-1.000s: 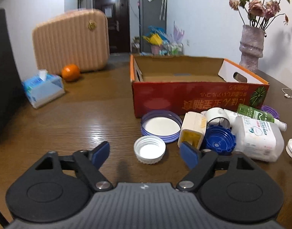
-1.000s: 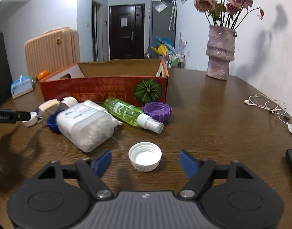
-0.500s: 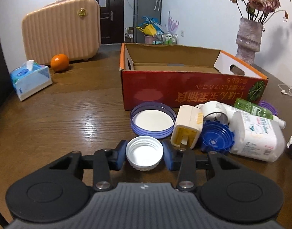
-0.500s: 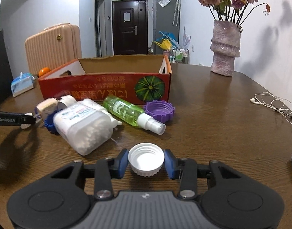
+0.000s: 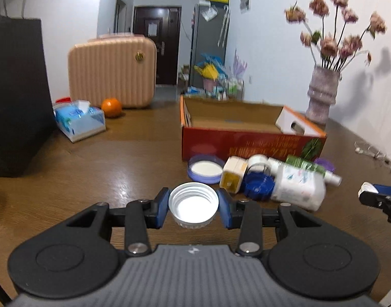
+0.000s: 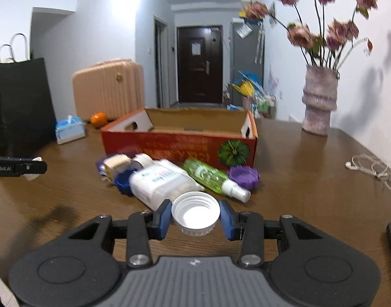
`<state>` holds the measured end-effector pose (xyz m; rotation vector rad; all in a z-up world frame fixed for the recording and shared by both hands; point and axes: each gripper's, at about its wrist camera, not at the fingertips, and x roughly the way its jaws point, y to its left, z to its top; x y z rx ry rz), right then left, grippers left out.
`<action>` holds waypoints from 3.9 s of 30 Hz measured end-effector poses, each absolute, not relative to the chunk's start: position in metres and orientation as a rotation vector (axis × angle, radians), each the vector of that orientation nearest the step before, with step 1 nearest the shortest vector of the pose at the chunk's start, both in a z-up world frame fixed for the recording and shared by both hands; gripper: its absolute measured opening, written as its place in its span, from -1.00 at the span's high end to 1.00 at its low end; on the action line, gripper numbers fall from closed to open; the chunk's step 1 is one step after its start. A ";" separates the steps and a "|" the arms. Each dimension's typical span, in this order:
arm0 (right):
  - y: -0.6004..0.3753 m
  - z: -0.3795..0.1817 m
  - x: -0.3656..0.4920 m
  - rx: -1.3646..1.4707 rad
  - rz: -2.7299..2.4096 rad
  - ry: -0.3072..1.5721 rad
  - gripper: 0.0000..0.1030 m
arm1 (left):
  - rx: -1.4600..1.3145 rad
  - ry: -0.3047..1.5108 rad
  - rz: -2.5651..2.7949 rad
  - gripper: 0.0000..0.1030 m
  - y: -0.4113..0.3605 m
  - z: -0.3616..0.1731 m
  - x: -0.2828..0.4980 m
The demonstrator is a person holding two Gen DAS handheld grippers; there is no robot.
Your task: Organize rigid objects
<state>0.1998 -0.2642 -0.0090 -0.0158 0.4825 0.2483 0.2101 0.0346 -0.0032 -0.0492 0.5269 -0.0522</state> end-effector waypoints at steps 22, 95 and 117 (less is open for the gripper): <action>-0.290 0.056 0.388 0.093 0.313 0.482 0.23 | -0.069 0.489 -0.114 0.21 0.012 0.055 0.373; -0.270 -0.032 0.129 0.024 0.197 0.421 -0.70 | 0.037 0.434 0.006 -1.00 0.012 -0.012 0.120; -0.260 -0.044 0.253 0.018 0.201 0.504 -0.70 | 0.097 0.525 -0.169 -0.38 -0.020 -0.038 0.314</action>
